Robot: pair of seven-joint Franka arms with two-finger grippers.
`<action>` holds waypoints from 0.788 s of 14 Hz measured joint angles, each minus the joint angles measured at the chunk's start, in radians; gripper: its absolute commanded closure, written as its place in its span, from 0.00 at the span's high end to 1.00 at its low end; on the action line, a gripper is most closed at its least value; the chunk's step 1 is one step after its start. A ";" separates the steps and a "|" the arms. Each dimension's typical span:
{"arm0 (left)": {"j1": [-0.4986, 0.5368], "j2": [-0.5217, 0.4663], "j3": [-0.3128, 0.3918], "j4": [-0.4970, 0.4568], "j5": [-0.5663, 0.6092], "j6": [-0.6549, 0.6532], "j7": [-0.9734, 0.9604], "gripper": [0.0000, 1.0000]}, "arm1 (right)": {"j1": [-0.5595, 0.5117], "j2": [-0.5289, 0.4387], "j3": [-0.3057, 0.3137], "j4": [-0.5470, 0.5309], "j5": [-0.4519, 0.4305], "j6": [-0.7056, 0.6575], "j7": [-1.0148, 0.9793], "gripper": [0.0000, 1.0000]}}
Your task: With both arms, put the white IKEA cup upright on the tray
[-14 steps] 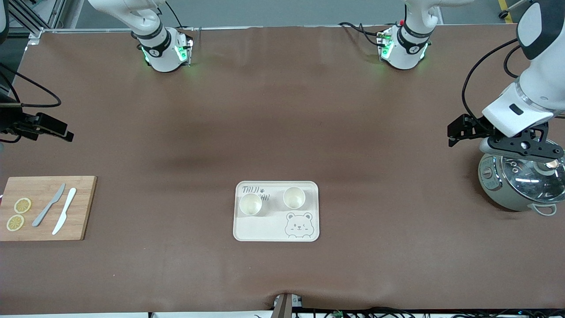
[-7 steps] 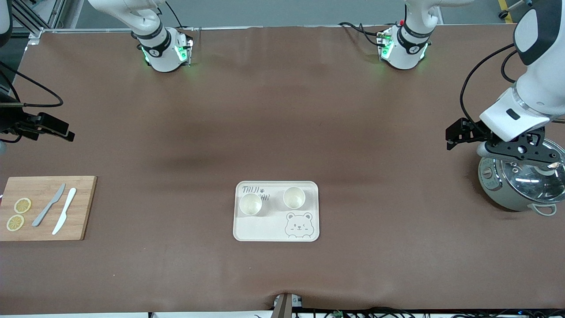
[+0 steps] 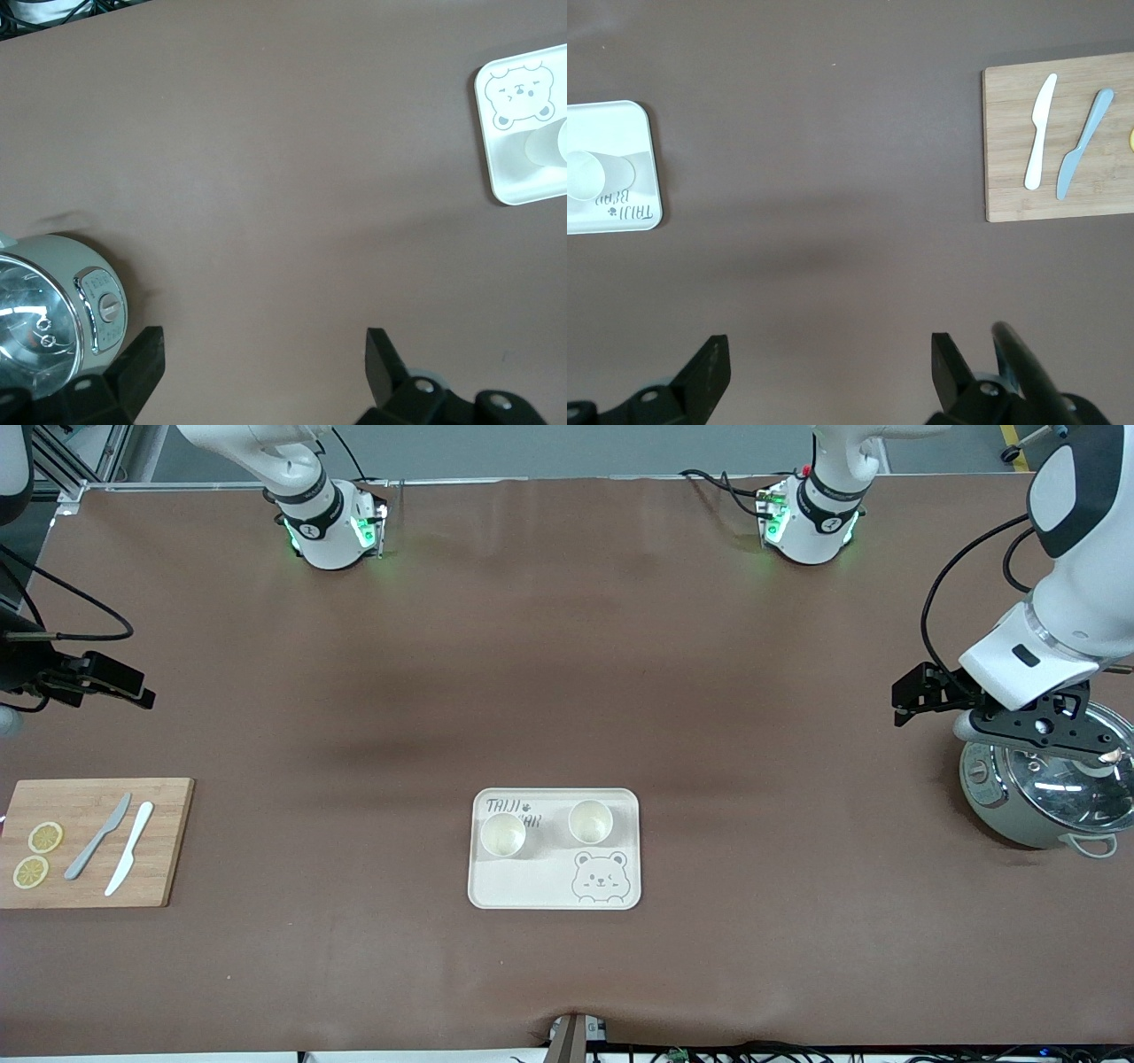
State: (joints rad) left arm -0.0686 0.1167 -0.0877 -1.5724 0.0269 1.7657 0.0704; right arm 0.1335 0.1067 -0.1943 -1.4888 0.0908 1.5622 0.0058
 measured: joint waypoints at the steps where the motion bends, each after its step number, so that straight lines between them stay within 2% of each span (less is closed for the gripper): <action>1: 0.000 0.001 0.000 0.000 0.000 0.002 0.000 1.00 | 0.000 0.000 0.000 0.000 0.000 0.000 0.000 1.00; 5: 0.000 0.002 0.000 0.000 0.000 0.005 0.000 1.00 | 0.002 0.000 0.001 0.000 -0.004 0.000 -0.001 1.00; 8: -0.001 0.002 -0.001 0.000 0.000 0.007 -0.020 1.00 | 0.016 0.000 0.004 0.000 -0.058 0.000 -0.003 1.00; 11: -0.005 0.002 -0.009 0.000 0.000 0.008 -0.063 1.00 | 0.028 -0.002 0.005 0.012 -0.069 0.004 -0.003 1.00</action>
State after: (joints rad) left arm -0.0733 0.1187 -0.0964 -1.5720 0.0269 1.7736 0.0074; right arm 0.1618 0.1051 -0.1895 -1.4765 0.0214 1.5658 0.0026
